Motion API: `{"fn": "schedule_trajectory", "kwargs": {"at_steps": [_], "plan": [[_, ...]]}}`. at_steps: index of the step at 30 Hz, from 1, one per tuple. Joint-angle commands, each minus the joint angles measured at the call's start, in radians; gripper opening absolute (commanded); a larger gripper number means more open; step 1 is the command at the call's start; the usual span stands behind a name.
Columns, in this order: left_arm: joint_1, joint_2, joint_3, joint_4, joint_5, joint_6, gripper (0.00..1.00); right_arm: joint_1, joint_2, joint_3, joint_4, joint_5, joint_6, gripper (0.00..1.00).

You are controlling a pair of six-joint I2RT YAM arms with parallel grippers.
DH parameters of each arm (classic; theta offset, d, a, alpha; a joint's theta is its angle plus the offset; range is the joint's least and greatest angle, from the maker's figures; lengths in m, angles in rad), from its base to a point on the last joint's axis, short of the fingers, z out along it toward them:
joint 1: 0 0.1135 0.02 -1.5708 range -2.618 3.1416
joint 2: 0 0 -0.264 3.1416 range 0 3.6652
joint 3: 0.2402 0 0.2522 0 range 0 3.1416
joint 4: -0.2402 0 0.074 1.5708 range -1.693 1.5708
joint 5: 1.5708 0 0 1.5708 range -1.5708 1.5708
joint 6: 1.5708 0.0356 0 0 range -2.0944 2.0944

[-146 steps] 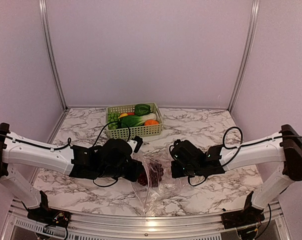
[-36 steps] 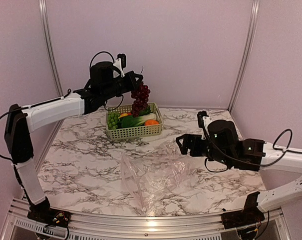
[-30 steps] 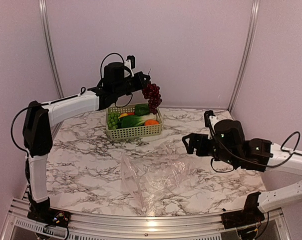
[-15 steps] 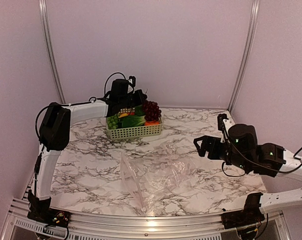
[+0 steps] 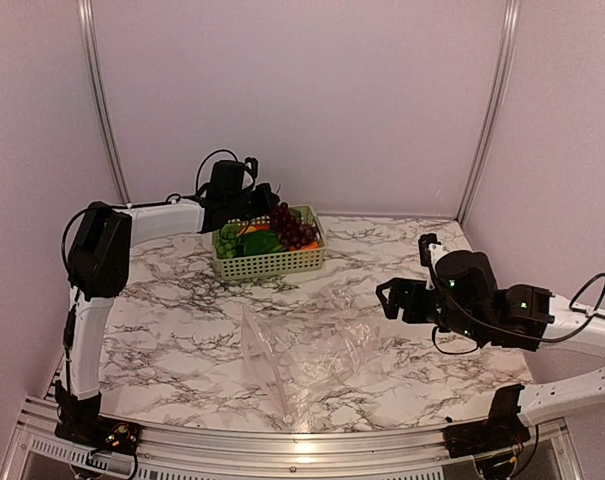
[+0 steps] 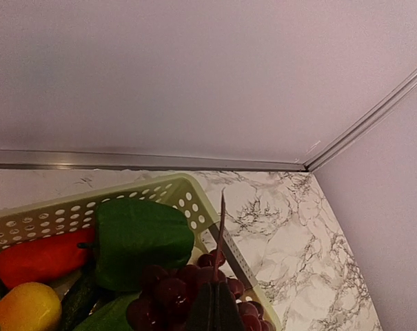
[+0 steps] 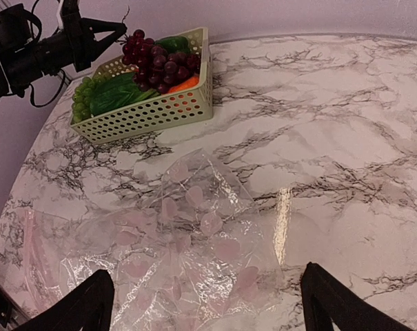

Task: Open the zip-top bag and remove the fake food
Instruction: Place the fake fruit in the bin.

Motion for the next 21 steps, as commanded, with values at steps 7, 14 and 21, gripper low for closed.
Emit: {"fn": "schedule_trajectory", "kwargs": {"at_steps": [7,14,21], "plan": [[0.05,-0.013,0.053,-0.078,0.069,0.009,0.22,-0.006,0.045,0.019,0.046,-0.021,-0.003,0.92],[0.05,-0.084,0.035,-0.104,0.014,0.016,0.66,-0.006,0.05,0.021,0.032,-0.013,-0.004,0.93],[0.047,-0.203,-0.017,-0.14,0.013,0.04,0.95,-0.012,0.078,0.037,0.044,0.0,-0.018,0.96]]}}
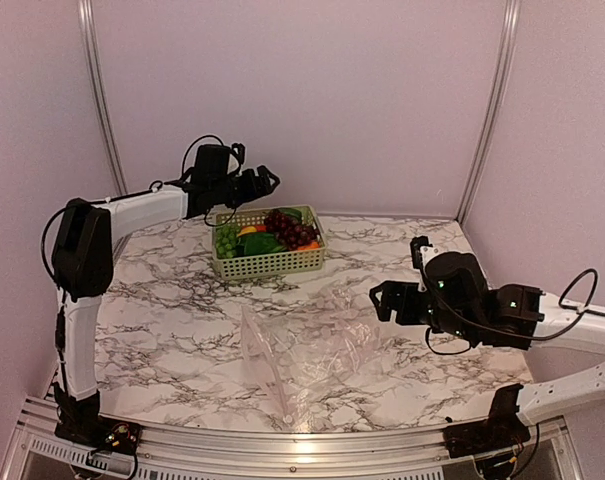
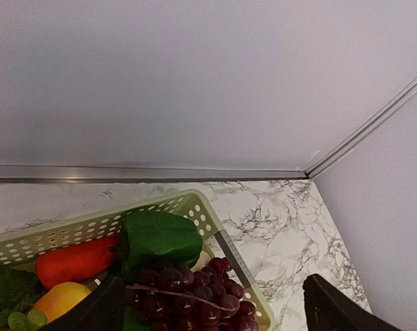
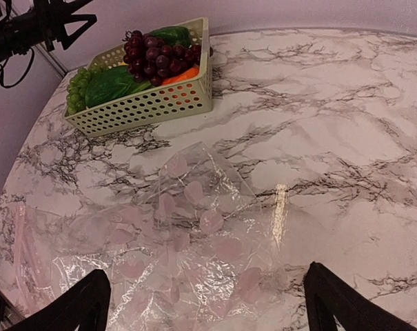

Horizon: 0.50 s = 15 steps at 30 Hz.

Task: Open the zip-top bag and remove the fake food
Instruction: Place the fake fruit in the bin, then reset both arms

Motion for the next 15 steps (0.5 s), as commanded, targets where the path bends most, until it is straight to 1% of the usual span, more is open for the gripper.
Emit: {"fn": "schedule_trajectory", "kwargs": {"at_steps": [1,7,11,15], "plan": [[-0.004,-0.162,-0.049,-0.028,-0.008,0.024,0.99,-0.013,0.031,0.042,0.019,0.012,-0.016,0.97],[-0.033,-0.324,-0.211,-0.029,0.003,0.054,0.99,-0.038,0.084,0.065,0.07,-0.007,-0.037,0.99],[-0.066,-0.456,-0.383,-0.017,-0.009,0.066,0.99,-0.067,0.115,0.078,0.134,-0.05,-0.052,0.99],[-0.107,-0.589,-0.533,-0.005,-0.016,0.067,0.99,-0.075,0.143,0.101,0.185,-0.052,-0.063,0.99]]}}
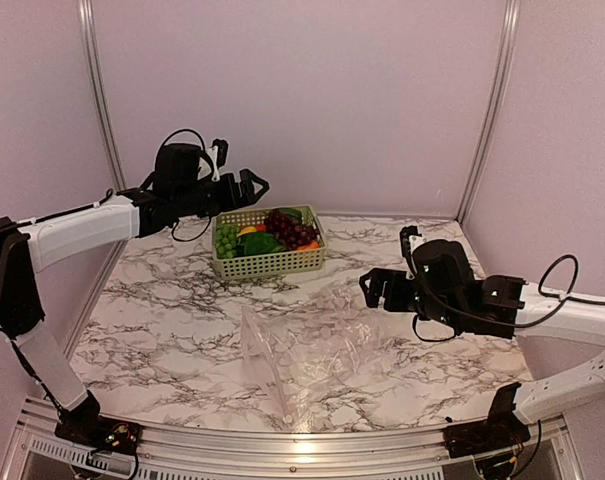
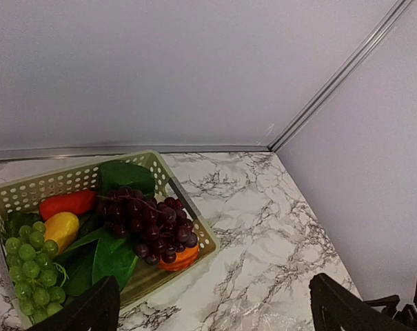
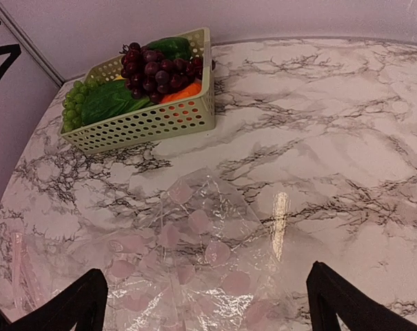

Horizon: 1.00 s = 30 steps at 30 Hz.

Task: Open the zip-top bag and remove the fake food
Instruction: Reset both arms

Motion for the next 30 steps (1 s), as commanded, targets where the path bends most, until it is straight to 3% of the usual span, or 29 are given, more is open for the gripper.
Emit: {"fn": "schedule_trajectory", "kwargs": {"at_steps": [1,10,17,30], "plan": [[-0.04,-0.132,-0.142,-0.006,0.003,0.01,0.99,-0.014,0.032,0.072,0.086,-0.018,-0.024,0.99],[-0.178,-0.368,-0.338,0.005,-0.095,0.027,0.99,-0.014,0.07,0.191,0.104,-0.01,-0.044,0.99],[-0.198,-0.491,-0.457,0.027,-0.127,0.007,0.99,-0.014,0.074,0.222,0.126,-0.014,-0.053,0.99],[-0.198,-0.53,-0.42,-0.031,-0.158,0.06,0.99,-0.014,0.081,0.231,0.115,-0.029,-0.024,0.99]]}}
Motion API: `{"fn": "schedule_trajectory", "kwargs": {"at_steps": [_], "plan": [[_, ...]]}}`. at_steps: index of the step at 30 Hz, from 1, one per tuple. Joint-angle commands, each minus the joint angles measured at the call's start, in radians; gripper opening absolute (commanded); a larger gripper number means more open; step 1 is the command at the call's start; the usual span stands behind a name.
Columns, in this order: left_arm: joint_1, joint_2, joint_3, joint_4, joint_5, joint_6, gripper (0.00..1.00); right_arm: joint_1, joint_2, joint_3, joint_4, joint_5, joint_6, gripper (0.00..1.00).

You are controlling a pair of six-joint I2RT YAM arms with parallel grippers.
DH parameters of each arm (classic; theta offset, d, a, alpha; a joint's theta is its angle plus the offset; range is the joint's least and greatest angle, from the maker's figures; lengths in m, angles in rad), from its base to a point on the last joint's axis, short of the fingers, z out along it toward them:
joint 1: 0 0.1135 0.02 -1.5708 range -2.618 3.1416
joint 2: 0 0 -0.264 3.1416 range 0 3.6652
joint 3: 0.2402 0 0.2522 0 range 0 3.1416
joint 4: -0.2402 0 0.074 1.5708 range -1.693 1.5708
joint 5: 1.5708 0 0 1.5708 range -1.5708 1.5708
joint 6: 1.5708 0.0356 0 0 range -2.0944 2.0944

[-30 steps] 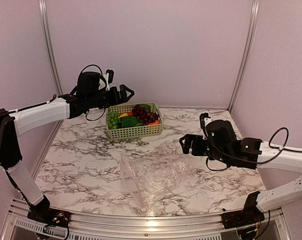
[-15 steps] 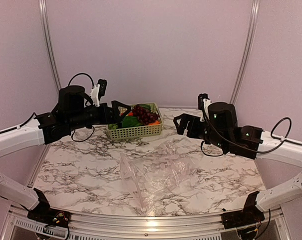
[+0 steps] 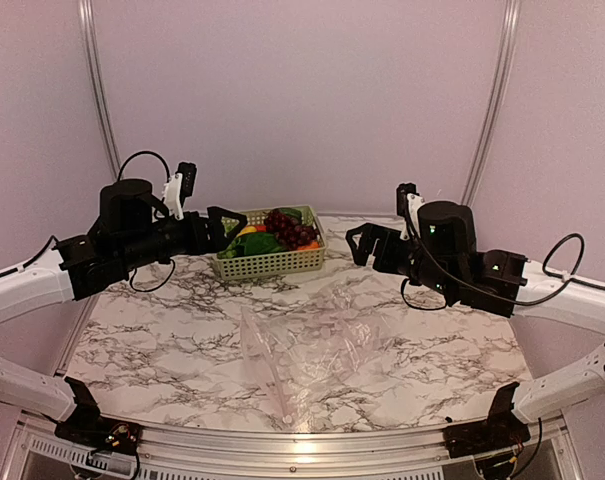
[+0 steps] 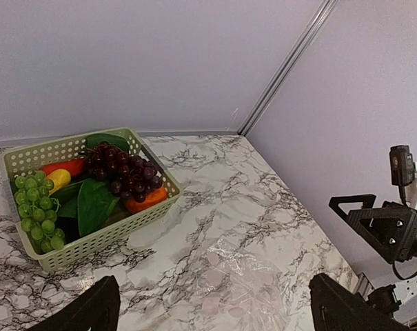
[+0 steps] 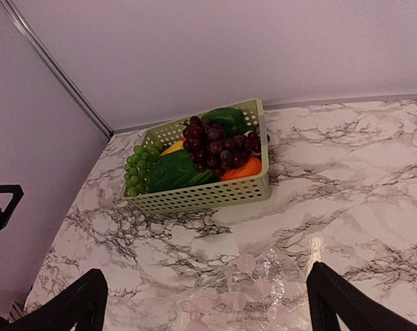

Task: Open the zip-top bag and remove the fake food
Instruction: Reset both arms

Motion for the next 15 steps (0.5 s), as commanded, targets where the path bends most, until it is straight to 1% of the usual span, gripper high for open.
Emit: {"fn": "schedule_trajectory", "kwargs": {"at_steps": [1,15], "plan": [[-0.002,0.0,0.049,-0.035,-0.016,0.035,0.99,-0.008,0.009,0.041,0.0,-0.013,0.016,0.99],[-0.001,0.002,0.079,-0.05,-0.016,0.031,0.99,-0.008,0.018,0.061,-0.017,-0.031,0.013,0.99]]}}
